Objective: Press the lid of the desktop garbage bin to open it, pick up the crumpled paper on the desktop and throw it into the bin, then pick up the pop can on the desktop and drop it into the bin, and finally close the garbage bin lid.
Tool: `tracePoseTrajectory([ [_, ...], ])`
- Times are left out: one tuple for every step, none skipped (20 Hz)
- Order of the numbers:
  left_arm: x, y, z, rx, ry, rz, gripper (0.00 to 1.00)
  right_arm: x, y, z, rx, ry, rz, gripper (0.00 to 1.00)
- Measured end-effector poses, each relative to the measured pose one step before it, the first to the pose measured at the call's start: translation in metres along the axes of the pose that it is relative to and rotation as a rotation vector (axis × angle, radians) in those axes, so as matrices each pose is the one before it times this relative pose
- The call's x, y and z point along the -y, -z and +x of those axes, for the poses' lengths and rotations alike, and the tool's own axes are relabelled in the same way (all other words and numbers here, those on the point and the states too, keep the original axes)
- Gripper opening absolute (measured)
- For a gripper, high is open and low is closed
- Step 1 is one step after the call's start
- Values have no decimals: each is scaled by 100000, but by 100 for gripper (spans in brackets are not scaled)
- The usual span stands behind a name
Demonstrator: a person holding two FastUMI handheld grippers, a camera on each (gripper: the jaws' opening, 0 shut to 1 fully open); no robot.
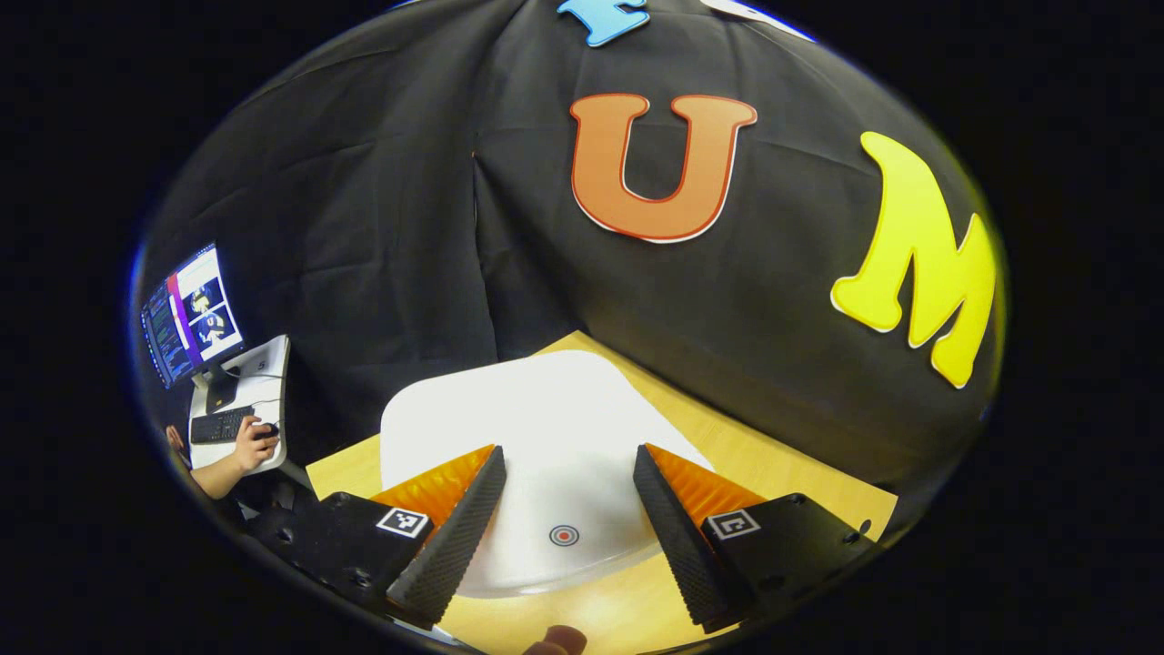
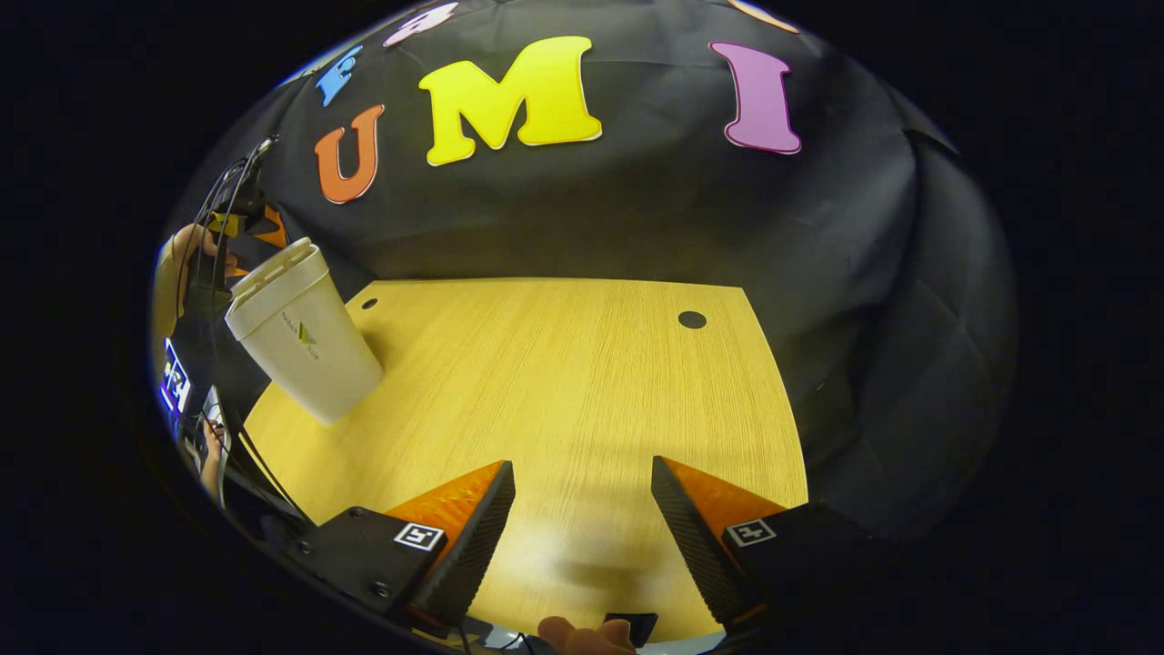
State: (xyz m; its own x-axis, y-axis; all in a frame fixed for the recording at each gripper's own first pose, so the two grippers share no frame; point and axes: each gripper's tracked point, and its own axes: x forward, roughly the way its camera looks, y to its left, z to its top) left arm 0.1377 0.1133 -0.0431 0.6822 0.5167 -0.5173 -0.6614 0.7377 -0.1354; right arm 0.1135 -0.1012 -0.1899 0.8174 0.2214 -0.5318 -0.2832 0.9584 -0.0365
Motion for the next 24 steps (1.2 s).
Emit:
tracePoseTrajectory([
  [90,870,105,-2486,-788,813,95,121,210,-58,-133,-610,345,96],
  [81,-399,-312,3280,-396,2846,95,97,117,-39,38,-225,-29,96],
  [-252,359,387,-1479,-575,834,95,66,111,213,15,-229,-147,94],
  [2,206,-280,-62,-305,-445,95,-42,185,27,18,-807,126,94],
  [87,147,171,-216,-238,-514,96,-45,156,36,41,-524,386,94],
  [12,-117,-189,836,-504,-176,95,-125,151,85,196,-770,536,96],
  [-24,176,230,-143,-653,-442,96,-159,218,193,57,-685,723,96],
  [-25,-35,-67,1023,-584,463,96,-176,218,181,-132,-753,1068,96],
  [-74,-121,249,512,-573,313,96,-263,257,159,-233,-1046,1067,96],
  [15,415,95,-1191,-459,-276,96,-138,146,45,89,-866,885,96],
  [45,47,-309,584,-625,-201,96,-108,190,106,272,-473,660,96],
  [13,-165,146,879,-616,751,96,26,97,113,374,56,682,96],
  [-215,-168,-43,1831,-657,2559,96,44,224,94,366,126,794,96],
  [-232,-123,242,2433,-684,61,96,19,50,-42,236,306,1024,96],
  [211,-71,112,625,57,258,95,-109,85,-27,-233,82,879,96],
  [53,-133,-80,667,1197,141,96,-238,91,-60,-163,60,497,94],
  [209,101,-176,-433,1358,-732,96,-134,-71,-184,223,463,-2,96],
  [226,44,-235,-674,1822,-674,95,-274,-323,-309,782,400,-402,96],
  [180,-67,-239,-960,1938,-87,95,-625,-625,-231,1895,49,-534,96],
  [123,-31,-287,-150,1917,-405,95,-623,-566,-111,1618,234,-757,94],
  [12,280,-392,-724,1261,-523,95,-551,-593,-290,1155,62,-613,94],
  [-87,224,-920,-195,1514,-1004,95,-729,-503,-287,1273,-35,-290,94],
  [-267,144,-935,7,1538,-448,95,-688,-357,-31,784,106,-176,97],
  [-339,235,-555,-234,1696,18,95,-753,-437,-110,608,214,-289,97],
])
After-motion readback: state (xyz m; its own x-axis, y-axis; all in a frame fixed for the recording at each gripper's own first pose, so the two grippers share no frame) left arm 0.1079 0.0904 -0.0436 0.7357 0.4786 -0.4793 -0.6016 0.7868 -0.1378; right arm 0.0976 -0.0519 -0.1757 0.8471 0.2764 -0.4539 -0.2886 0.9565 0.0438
